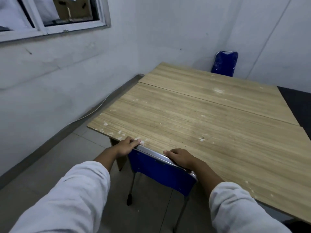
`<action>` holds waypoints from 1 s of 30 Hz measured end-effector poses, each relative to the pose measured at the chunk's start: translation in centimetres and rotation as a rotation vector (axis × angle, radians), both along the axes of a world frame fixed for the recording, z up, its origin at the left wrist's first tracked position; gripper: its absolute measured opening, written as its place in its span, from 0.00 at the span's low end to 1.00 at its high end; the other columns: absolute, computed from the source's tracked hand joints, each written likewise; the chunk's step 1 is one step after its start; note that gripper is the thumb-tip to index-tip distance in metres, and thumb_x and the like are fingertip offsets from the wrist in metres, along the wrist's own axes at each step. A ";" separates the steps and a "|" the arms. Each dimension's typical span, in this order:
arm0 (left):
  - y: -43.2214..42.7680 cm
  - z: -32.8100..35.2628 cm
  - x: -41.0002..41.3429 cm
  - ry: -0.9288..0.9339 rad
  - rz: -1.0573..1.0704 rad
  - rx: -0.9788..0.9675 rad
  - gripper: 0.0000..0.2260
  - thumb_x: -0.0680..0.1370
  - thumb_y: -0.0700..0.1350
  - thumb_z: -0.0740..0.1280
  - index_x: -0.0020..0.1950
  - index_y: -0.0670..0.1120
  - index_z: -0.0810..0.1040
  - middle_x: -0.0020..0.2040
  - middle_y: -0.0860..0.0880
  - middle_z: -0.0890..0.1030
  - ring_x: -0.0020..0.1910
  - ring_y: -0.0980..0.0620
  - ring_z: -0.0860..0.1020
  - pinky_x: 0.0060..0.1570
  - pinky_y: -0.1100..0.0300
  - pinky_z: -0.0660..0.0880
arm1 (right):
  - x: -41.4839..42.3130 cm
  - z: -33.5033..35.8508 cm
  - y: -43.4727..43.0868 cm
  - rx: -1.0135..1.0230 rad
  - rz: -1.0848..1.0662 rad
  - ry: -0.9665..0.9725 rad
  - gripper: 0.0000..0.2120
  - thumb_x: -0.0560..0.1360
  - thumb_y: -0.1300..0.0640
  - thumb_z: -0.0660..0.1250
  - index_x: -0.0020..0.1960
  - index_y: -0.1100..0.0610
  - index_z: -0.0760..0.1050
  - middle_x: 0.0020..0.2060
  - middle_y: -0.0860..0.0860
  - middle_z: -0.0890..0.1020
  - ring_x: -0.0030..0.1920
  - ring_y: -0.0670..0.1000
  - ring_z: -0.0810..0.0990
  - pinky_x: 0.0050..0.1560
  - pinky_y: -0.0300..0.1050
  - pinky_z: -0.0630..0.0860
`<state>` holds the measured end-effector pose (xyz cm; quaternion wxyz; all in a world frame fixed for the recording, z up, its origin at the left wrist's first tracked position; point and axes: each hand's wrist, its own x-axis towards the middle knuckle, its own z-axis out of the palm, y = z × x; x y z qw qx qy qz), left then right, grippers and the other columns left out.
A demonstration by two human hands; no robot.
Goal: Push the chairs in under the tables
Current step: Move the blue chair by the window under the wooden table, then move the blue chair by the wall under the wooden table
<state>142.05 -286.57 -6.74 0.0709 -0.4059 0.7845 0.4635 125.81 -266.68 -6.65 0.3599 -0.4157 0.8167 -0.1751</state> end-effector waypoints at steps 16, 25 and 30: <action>-22.5 7.2 10.4 -0.025 0.023 -0.425 0.27 0.79 0.55 0.62 0.73 0.42 0.65 0.74 0.41 0.66 0.70 0.43 0.68 0.65 0.53 0.66 | 4.2 6.2 -26.6 -0.095 0.201 0.335 0.31 0.80 0.43 0.57 0.75 0.60 0.58 0.73 0.60 0.66 0.71 0.59 0.67 0.68 0.50 0.65; -40.1 13.1 16.9 -0.102 -0.033 -0.565 0.28 0.79 0.57 0.59 0.74 0.43 0.62 0.75 0.40 0.62 0.71 0.41 0.68 0.67 0.50 0.66 | 8.4 11.3 -44.7 -0.232 0.180 0.434 0.31 0.81 0.44 0.55 0.77 0.60 0.54 0.76 0.57 0.60 0.76 0.57 0.59 0.73 0.49 0.58; -46.8 14.1 15.5 -0.076 -0.088 -0.568 0.28 0.79 0.56 0.60 0.74 0.43 0.62 0.75 0.40 0.63 0.71 0.42 0.68 0.67 0.52 0.65 | 8.5 11.0 -51.8 -0.216 0.140 0.460 0.30 0.81 0.44 0.55 0.77 0.59 0.56 0.76 0.57 0.61 0.76 0.57 0.60 0.73 0.51 0.59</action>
